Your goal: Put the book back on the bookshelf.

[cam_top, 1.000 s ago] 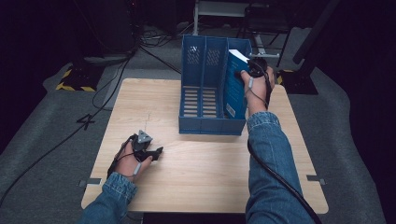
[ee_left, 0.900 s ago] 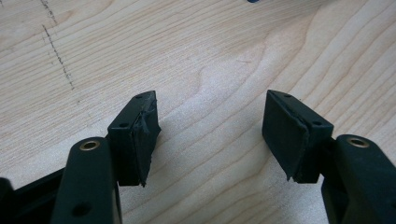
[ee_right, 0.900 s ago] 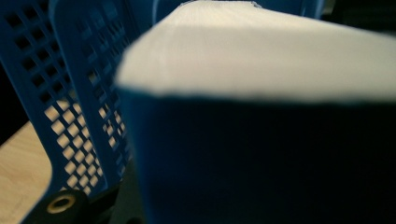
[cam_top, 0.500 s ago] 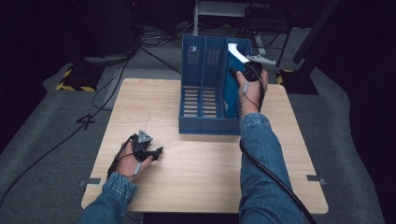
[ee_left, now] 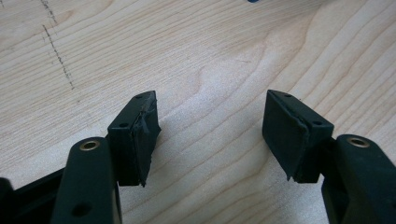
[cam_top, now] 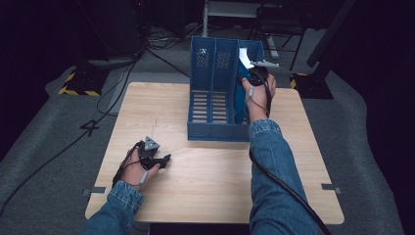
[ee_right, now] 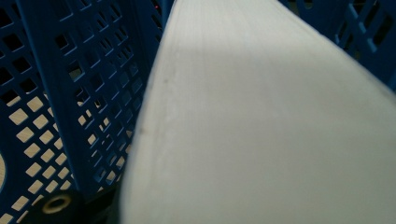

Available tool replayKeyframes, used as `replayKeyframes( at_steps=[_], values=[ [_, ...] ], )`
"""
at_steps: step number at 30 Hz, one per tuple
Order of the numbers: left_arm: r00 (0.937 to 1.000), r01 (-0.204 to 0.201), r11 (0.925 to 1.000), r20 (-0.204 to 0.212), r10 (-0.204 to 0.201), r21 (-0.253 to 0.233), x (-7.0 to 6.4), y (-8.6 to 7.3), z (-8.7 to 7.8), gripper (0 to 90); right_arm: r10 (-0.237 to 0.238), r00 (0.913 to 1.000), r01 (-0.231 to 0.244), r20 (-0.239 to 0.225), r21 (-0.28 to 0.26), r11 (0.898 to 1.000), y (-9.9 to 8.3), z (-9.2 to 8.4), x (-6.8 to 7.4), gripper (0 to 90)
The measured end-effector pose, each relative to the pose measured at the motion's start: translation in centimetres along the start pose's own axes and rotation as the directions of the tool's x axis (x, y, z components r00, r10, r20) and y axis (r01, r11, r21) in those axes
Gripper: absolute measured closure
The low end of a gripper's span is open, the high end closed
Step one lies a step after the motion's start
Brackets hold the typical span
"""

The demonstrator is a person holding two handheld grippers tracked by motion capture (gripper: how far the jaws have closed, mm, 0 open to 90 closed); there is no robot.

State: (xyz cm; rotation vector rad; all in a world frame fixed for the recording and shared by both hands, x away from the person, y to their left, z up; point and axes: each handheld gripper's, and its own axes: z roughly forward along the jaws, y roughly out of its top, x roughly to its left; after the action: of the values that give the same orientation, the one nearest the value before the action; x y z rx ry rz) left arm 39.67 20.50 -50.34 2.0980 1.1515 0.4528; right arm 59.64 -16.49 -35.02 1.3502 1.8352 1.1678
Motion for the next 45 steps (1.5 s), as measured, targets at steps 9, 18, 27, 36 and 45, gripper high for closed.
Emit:
replayKeyframes(
  at_steps=[9, 18, 27, 36, 45],
  values=[
    [1.0000, 0.001, 1.0000, -0.005, -0.001, -0.001, 0.0, 0.0, 0.0, 36.7, 0.031, 0.9983, -0.038, -0.050, -0.151, 0.988, 0.0, -1.1, -1.3, 61.2],
    [1.0000, 0.004, 1.0000, -0.003, -0.004, -0.002, 0.0, 0.0, 0.0, 36.8, 0.034, 0.9975, -0.041, -0.062, -0.112, 0.993, -1.1, 0.0, -0.8, 59.6],
    [1.0000, 0.000, 1.0000, -0.004, 0.000, 0.001, -0.1, 0.0, 0.0, 36.8, -0.021, 0.9976, 0.016, -0.066, -0.073, 0.997, -1.0, -1.6, -0.2, 42.4],
    [0.9999, 0.007, 1.0000, -0.009, -0.007, -0.002, -0.2, -0.4, -0.4, 35.9, -0.090, 0.9960, 0.090, 0.005, -0.084, 0.992, -0.1, -5.8, 0.5, 34.3],
    [1.0000, 0.007, 1.0000, -0.006, -0.007, 0.004, -0.3, -1.1, -1.1, 31.8, -0.124, 0.9892, 0.117, -0.078, -0.083, 0.990, -1.6, -12.4, -0.4, 33.4]
  ],
)
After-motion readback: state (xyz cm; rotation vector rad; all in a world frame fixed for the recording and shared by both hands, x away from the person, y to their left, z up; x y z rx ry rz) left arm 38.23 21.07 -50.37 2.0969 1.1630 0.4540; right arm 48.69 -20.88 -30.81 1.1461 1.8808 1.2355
